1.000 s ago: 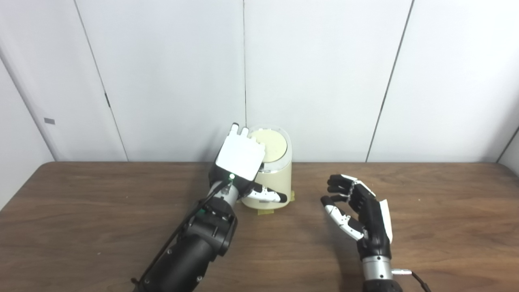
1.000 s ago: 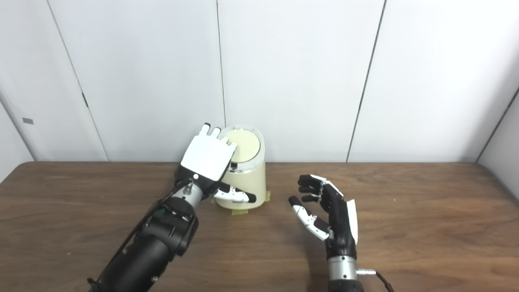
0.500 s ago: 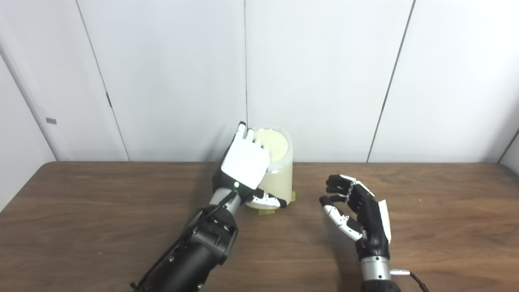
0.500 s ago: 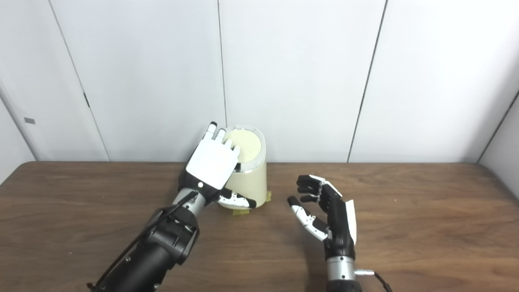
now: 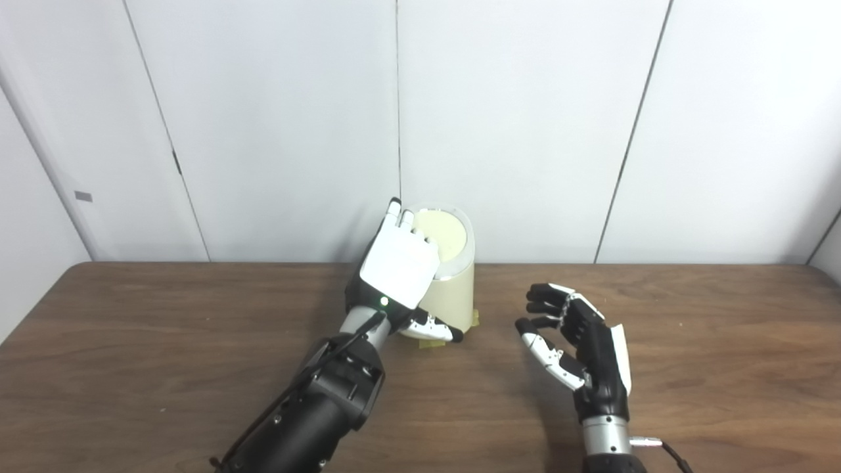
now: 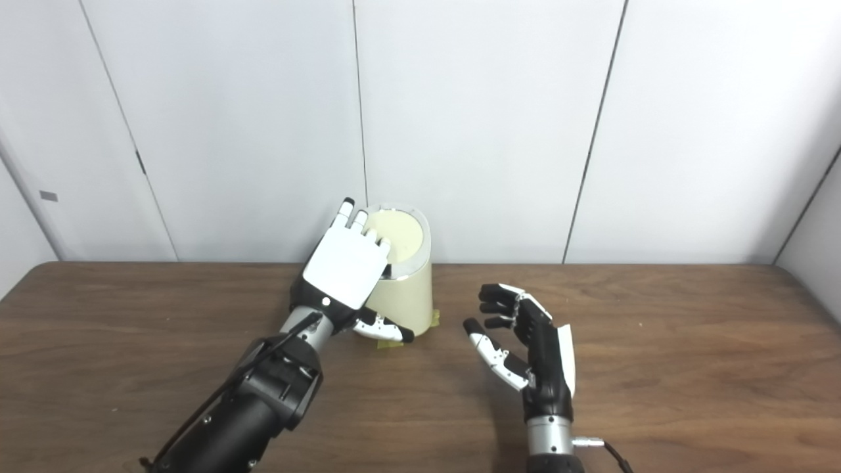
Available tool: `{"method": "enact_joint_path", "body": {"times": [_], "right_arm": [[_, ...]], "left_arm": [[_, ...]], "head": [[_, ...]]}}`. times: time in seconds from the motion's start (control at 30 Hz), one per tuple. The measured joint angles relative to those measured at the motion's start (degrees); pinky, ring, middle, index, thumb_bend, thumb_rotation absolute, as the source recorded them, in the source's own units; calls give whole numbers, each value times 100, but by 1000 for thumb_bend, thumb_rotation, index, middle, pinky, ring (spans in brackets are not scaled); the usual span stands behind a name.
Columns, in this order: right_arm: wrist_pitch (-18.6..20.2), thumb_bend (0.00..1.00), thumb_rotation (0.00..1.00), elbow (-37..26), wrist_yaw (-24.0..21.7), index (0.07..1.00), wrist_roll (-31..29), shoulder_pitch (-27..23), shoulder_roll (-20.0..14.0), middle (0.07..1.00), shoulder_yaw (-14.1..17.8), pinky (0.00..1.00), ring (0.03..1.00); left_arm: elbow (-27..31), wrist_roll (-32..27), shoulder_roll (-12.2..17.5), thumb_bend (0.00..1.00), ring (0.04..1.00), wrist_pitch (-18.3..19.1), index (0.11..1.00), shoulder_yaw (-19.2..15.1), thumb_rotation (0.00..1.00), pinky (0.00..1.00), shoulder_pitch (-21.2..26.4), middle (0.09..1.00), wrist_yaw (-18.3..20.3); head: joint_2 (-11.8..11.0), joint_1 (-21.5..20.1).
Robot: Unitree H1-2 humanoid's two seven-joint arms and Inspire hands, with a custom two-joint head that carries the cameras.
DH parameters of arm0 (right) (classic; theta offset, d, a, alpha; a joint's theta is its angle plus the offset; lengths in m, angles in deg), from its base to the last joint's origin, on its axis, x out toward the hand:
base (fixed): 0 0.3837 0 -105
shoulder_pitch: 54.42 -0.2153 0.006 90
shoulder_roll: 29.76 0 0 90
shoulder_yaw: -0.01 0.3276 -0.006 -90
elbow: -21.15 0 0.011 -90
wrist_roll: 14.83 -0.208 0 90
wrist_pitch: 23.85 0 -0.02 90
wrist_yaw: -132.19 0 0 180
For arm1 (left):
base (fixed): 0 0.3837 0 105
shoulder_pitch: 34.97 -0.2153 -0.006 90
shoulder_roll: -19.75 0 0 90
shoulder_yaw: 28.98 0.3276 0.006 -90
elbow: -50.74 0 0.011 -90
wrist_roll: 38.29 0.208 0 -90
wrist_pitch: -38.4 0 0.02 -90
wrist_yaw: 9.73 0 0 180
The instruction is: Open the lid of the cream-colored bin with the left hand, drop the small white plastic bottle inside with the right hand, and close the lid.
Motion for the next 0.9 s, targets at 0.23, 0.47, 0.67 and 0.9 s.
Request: {"method": "enact_joint_path", "body": {"times": [0.23, 0.47, 0.67, 0.9], "right_arm": [[0, 265, 192, 2, 2, 634, 11, 4, 5, 660, 8, 547, 641], [0, 271, 196, 2, 2, 636, 9, 4, 16, 663, 14, 550, 646], [3, 272, 179, 3, 2, 636, 10, 4, 16, 663, 19, 554, 648], [6, 279, 196, 27, 1, 634, -3, -4, 14, 661, 26, 551, 646]], "left_arm": [[1, -13, 1, 904, 943, 0, 800, 8, 884, 1000, -1, 843, 63], [69, -19, -1, 853, 980, 25, 876, -121, 924, 1000, -141, 902, -61], [112, -8, -74, 814, 1000, 73, 943, -282, 897, 1000, -239, 977, -64], [107, 239, -346, 813, 1000, 270, 1000, -586, 802, 1000, -249, 1000, 573]], "head": [[0, 9], [9, -9], [-9, 0], [-18, 0]]}}
